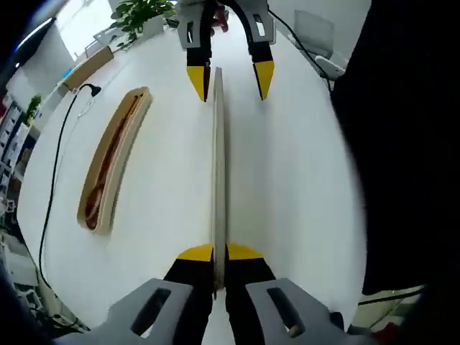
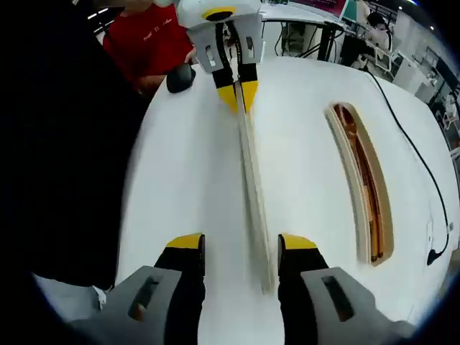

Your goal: Arrange the utensils inside the cutlery case until each visible utensil rests in its matching compartment.

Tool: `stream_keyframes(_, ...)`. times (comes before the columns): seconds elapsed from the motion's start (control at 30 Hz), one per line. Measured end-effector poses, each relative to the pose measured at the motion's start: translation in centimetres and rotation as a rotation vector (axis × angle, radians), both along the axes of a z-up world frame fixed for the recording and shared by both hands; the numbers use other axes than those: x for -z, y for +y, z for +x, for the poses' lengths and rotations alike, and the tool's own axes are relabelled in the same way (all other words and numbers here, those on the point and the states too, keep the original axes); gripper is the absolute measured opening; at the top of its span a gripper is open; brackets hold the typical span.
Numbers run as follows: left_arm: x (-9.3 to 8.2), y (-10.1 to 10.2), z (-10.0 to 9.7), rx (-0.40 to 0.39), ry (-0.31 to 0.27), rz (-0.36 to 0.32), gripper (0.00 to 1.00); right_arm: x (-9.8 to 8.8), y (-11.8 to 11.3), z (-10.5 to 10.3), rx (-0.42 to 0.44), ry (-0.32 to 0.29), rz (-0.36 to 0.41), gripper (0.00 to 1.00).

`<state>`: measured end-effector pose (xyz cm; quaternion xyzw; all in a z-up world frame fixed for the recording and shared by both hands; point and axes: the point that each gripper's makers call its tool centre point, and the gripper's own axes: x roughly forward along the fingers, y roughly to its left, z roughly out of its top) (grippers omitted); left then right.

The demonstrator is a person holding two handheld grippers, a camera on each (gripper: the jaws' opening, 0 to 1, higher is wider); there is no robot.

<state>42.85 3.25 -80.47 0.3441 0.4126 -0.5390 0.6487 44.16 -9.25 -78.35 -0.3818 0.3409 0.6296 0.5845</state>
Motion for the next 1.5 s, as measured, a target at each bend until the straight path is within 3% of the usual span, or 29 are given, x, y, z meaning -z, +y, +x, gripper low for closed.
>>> stream_keyframes(0.1,-0.1,0.0,-0.1,-0.013,0.009,-0.021,0.03,0.0,0.0,0.4,-0.007,-0.044,-0.015,0.27)
stream_keyframes(0.23,-0.3,0.2,-0.3,0.002,-0.024,-0.032,0.03,0.3,-0.2,0.4,0.007,-0.019,-0.031,0.13)
stream_keyframes(0.33,-0.2,0.4,-0.8,0.009,-0.032,-0.039,0.03,0.6,-0.4,0.6,-0.012,-0.043,-0.046,0.03)
stream_keyframes(0.5,-0.4,0.7,-0.5,0.032,-0.098,-0.027,0.03,0.6,0.2,0.4,-0.057,-0.042,-0.033,0.01)
stream_keyframes(0.63,-0.1,1.0,-0.4,0.026,-0.115,-0.04,0.04,0.6,0.3,0.7,-0.06,-0.036,-0.022,0.01)
stream_keyframes(0.7,0.0,1.1,0.1,0.069,-0.171,-0.028,0.04,0.7,0.3,0.7,-0.065,-0.035,-0.027,0.01)
stream_keyframes(0.93,0.6,1.2,0.2,0.046,-0.161,-0.044,0.06,0.9,0.1,0.9,-0.088,-0.068,-0.049,0.0)
stream_keyframes(1.03,0.6,1.1,0.3,0.081,-0.207,-0.022,0.04,1.0,0.1,1.0,-0.08,-0.063,-0.055,0.0)
stream_keyframes(1.2,0.5,1.1,-0.1,0.07,-0.157,-0.04,0.03,0.8,0.1,0.9,-0.069,-0.026,-0.057,0.0)
stream_keyframes(1.27,0.1,0.6,-1.0,0.022,-0.088,-0.094,0.03,0.8,-0.2,0.7,-0.075,-0.006,-0.06,0.0)
stream_keyframes(1.4,-1.6,-0.2,-1.8,-0.007,-0.045,-0.188,0.03,0.0,-0.7,0.6,-0.069,0.019,-0.04,0.01)
stream_keyframes(1.5,-2.5,-0.8,-2.9,-0.061,0.038,-0.255,0.03,-0.3,-1.0,0.4,-0.062,0.038,-0.027,0.02)
